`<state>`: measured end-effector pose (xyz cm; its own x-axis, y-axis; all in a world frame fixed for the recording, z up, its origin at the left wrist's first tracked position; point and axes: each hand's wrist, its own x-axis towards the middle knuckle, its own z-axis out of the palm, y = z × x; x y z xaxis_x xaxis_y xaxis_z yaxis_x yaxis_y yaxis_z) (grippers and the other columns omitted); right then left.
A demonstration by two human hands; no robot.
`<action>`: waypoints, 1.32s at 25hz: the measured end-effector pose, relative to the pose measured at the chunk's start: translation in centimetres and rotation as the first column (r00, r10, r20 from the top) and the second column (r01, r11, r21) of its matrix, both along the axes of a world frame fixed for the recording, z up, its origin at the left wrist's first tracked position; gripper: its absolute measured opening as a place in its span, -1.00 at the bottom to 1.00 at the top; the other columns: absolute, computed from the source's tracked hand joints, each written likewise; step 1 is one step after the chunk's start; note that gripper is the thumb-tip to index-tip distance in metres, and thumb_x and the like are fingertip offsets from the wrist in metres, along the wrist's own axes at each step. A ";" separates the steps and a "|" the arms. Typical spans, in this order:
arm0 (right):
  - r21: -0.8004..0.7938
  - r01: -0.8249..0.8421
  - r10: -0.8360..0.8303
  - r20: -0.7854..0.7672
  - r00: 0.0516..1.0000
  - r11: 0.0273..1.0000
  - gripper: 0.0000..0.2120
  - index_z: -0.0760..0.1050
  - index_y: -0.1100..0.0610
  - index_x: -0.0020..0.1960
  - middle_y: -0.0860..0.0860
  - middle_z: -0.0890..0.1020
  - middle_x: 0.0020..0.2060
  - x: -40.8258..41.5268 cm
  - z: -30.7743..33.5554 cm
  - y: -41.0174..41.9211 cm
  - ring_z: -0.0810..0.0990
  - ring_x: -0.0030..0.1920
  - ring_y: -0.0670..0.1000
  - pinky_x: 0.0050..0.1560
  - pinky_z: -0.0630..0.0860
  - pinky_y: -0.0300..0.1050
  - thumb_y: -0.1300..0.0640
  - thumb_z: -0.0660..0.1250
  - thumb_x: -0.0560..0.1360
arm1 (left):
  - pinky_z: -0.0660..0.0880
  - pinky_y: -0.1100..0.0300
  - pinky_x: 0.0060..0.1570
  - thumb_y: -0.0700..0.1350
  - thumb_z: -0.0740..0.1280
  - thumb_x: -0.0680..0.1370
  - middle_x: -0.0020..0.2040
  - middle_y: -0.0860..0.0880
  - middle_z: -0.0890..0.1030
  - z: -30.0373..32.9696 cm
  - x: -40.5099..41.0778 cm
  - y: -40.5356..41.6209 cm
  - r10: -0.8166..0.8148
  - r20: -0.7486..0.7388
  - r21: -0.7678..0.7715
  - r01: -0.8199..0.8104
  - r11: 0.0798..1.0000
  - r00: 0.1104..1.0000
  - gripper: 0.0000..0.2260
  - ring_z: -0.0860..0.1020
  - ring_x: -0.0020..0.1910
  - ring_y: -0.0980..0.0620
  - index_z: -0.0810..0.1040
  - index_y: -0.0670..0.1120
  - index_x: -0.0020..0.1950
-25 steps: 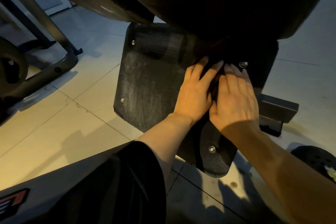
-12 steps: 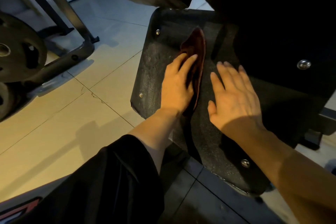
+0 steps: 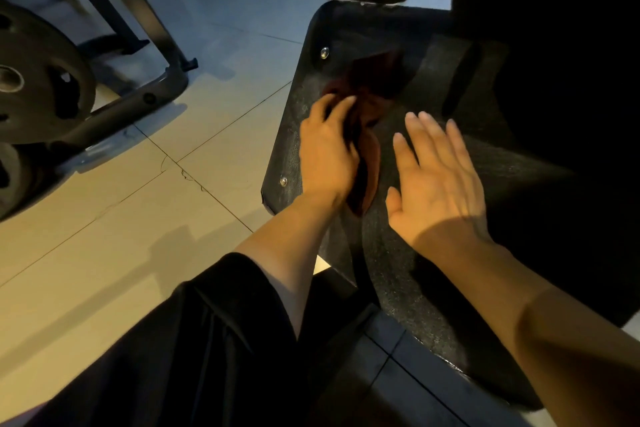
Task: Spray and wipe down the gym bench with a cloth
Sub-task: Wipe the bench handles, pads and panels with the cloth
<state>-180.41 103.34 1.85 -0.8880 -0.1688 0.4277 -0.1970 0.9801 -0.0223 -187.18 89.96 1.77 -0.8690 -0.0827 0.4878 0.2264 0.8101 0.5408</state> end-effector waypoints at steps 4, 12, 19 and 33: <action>0.016 0.003 -0.003 0.003 1.000 1.000 -0.33 0.35 0.33 0.40 0.28 0.30 0.45 0.1 -0.2 0.0 0.18 0.50 0.21 0.51 0.03 0.16 0.12 0.45 0.37 | 0.23 0.15 0.42 -0.29 0.25 0.57 0.44 -0.08 0.35 0.9 -0.2 -1.7 0.101 0.123 0.173 -0.121 0.977 0.987 -0.56 0.33 0.41 -0.04 0.39 -0.09 0.45; 0.031 -0.012 0.012 -0.012 1.000 0.999 -0.32 0.36 0.34 0.39 0.29 0.32 0.42 -0.3 -0.4 -0.1 0.21 0.48 0.23 0.50 0.05 0.18 0.12 0.46 0.35 | 0.27 0.03 0.43 -0.28 0.29 0.55 0.48 -0.09 0.28 -0.3 -3.2 -3.1 0.189 0.248 0.147 -0.229 0.962 0.950 -0.53 0.28 0.43 -0.13 0.39 -0.03 0.45; 0.029 -0.048 0.049 -0.040 0.998 0.998 -0.31 0.39 0.36 0.36 0.30 0.35 0.41 -0.3 -0.6 0.4 0.24 0.47 0.23 0.48 0.12 0.21 0.15 0.49 0.30 | 0.20 0.06 0.42 -0.22 0.29 0.56 0.46 -0.09 0.32 2.4 -1.0 1.5 -0.091 -0.023 0.021 0.091 0.996 0.996 -0.58 0.26 0.45 -0.09 0.42 -0.05 0.42; -0.016 0.106 -0.108 -0.114 0.988 0.994 -0.33 0.34 0.39 0.38 0.28 0.40 0.37 5.4 0.8 7.1 0.27 0.45 0.21 0.50 0.06 0.16 0.09 0.40 0.37 | 0.27 0.04 0.40 -0.32 0.30 0.50 0.42 -0.15 0.35 2.7 5.4 9.9 -0.226 -0.104 0.021 0.230 0.973 0.968 -0.52 0.31 0.38 -0.13 0.42 -0.10 0.41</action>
